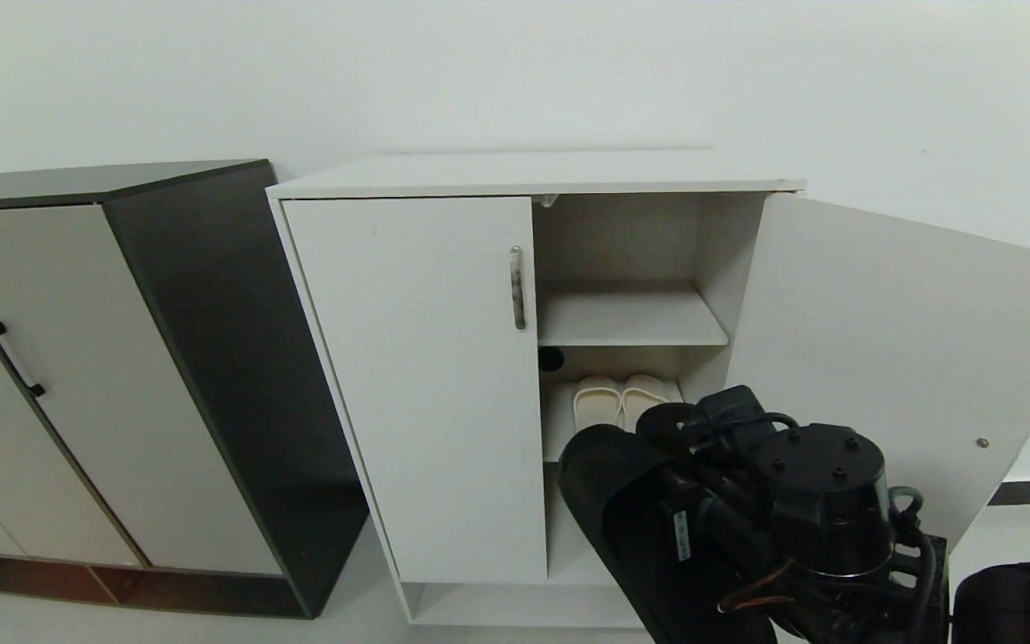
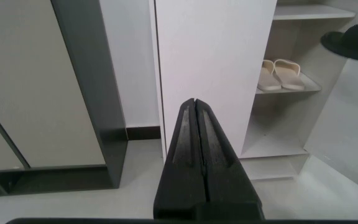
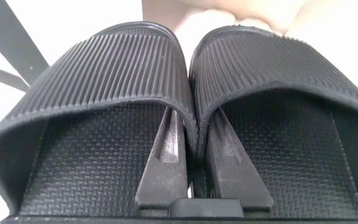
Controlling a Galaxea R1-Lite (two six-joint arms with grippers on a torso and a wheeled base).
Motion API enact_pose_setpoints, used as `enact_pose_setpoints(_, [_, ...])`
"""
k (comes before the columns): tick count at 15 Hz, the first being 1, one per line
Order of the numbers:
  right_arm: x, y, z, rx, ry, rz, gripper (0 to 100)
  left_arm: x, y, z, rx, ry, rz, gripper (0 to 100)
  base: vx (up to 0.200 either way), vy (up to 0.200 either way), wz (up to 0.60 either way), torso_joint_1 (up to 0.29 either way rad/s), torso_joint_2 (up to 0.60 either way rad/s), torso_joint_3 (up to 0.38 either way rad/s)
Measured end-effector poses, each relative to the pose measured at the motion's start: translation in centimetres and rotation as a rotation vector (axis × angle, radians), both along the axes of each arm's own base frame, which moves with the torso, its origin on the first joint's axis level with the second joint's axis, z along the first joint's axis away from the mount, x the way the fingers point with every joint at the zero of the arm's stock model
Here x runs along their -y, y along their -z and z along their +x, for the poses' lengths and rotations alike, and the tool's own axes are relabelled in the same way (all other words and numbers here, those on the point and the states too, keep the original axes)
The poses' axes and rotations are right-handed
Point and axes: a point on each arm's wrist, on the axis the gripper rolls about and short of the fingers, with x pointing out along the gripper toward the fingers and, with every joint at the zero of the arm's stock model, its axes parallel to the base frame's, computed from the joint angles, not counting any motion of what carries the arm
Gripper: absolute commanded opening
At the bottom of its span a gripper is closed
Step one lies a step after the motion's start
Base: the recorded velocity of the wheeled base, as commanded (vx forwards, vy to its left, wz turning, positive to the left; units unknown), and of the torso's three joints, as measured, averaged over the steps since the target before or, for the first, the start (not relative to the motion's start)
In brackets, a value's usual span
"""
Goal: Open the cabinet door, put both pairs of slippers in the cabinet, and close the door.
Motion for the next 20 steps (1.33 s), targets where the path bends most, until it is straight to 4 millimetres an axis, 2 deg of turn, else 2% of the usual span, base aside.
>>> enact_pose_setpoints(6, [-0.6, 0.4, 0.4, 0.041, -0.007, 0.008, 0, 0.0, 0.0, 0.0, 0.0, -0.001, 0.0, 0, 0.0, 0.0, 0.0, -0.002, 0.03, 0.024])
enact_pose_setpoints(8, [-0.6, 0.9, 0.3, 0.049, -0.017, 0.014, 0, 0.0, 0.0, 0.0, 0.0, -0.001, 0.0, 0, 0.0, 0.0, -0.6, 0.002, 0.01, 0.0])
enact_pose_setpoints(14, [-0.8, 1.8, 0.4, 0.065, -0.031, 0.003, 0, 0.0, 0.0, 0.0, 0.0, -0.001, 0.0, 0, 0.0, 0.0, 0.0, 0.0, 0.0, 0.0])
enact_pose_setpoints(18, [-2.9, 0.6, 2.6, 0.121, 0.096, 0.017, 0, 0.0, 0.0, 0.0, 0.0, 0.0, 0.001, 0, 0.0, 0.0, 0.0, 0.0, 0.0, 0.0])
enact_pose_setpoints(20, [-3.5, 0.3, 3.8, 0.034, 0.146, -0.071, 0, 0.0, 0.0, 0.0, 0.0, -0.001, 0.001, 0, 0.0, 0.0, 0.0, 0.0, 0.0, 0.0])
